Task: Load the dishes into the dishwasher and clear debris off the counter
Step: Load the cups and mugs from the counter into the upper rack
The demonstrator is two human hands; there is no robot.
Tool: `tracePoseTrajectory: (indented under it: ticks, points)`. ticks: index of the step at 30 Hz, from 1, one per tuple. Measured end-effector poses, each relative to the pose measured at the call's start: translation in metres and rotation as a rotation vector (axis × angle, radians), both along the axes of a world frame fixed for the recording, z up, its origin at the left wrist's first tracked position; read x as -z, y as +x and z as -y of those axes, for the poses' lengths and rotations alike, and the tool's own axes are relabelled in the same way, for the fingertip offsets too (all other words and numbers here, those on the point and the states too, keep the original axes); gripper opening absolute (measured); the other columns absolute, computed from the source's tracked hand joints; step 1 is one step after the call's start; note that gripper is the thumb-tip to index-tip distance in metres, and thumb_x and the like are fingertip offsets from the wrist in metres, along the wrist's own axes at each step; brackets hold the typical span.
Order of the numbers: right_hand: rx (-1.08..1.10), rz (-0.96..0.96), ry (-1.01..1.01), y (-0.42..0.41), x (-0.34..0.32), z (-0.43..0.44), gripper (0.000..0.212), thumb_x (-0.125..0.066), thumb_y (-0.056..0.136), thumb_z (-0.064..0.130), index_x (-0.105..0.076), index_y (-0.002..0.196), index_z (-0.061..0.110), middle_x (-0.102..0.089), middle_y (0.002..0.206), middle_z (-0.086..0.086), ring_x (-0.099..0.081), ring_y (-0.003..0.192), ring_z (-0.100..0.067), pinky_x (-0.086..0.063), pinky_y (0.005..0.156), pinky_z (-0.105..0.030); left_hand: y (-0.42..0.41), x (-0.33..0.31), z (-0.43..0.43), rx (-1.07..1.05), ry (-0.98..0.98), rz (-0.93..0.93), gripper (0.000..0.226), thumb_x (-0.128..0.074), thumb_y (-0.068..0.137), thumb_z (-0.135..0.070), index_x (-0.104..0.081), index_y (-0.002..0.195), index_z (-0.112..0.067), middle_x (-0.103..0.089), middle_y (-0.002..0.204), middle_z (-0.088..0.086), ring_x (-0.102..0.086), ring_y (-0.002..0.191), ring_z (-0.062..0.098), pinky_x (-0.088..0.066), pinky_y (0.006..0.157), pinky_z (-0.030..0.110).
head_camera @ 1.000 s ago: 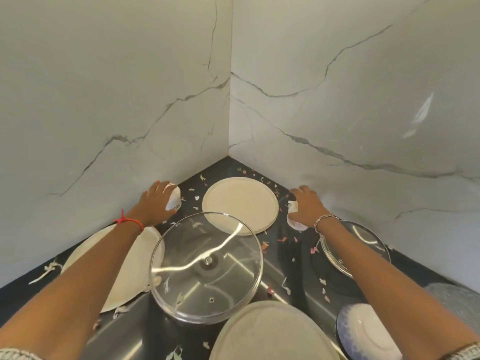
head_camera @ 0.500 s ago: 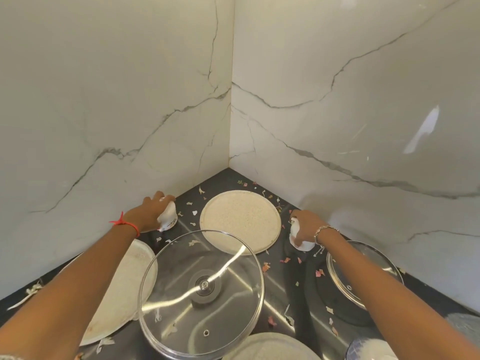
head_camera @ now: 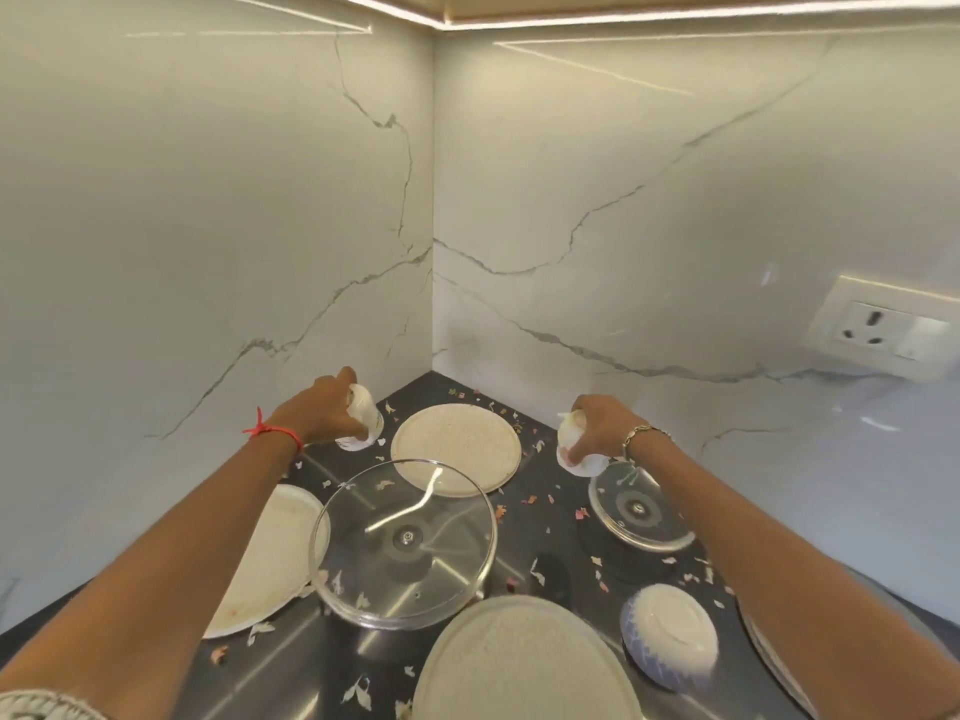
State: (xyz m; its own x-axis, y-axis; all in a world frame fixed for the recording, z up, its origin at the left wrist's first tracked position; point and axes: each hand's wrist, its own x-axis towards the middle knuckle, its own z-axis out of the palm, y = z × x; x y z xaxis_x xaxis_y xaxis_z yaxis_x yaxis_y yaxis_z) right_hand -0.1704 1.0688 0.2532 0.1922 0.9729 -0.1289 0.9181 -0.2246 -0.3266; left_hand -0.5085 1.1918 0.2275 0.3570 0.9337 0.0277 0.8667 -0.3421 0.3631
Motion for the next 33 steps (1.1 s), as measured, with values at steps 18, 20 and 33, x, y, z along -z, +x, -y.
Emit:
tracePoseTrajectory:
  ticks: [18,20,33]
  points:
    - [0.116,0.013,0.076,-0.029,-0.026,0.25,0.068,-0.083,0.063,0.027,-0.053,0.122,0.012,-0.053,0.123,-0.008,-0.053,0.108,-0.025,-0.05,0.088,-0.035,0.053,-0.019,0.225,0.294,-0.078,-0.061,0.08,-0.078,0.062,-0.053,-0.044,0.127,-0.02,-0.048,0.124,0.011,-0.048,0.11,0.027,-0.043,0.094,0.037]
    - [0.105,0.018,0.086,-0.031,-0.027,0.28,0.068,-0.083,0.063,0.027,-0.053,0.122,0.012,-0.053,0.123,-0.007,-0.053,0.108,-0.024,-0.049,0.088,-0.034,0.058,-0.018,0.258,0.298,-0.048,-0.04,0.077,-0.079,0.062,-0.05,-0.047,0.124,-0.017,-0.051,0.122,0.01,-0.05,0.11,0.027,-0.042,0.092,0.033]
    - [0.011,0.036,0.127,-0.049,-0.013,0.484,0.065,-0.082,0.061,0.03,-0.055,0.118,0.014,-0.06,0.113,-0.006,-0.054,0.098,-0.02,-0.041,0.076,-0.028,0.06,-0.003,0.483,0.263,-0.024,0.089,0.08,-0.084,0.057,-0.045,-0.052,0.122,-0.01,-0.058,0.116,0.008,-0.055,0.107,0.026,-0.043,0.09,0.032]
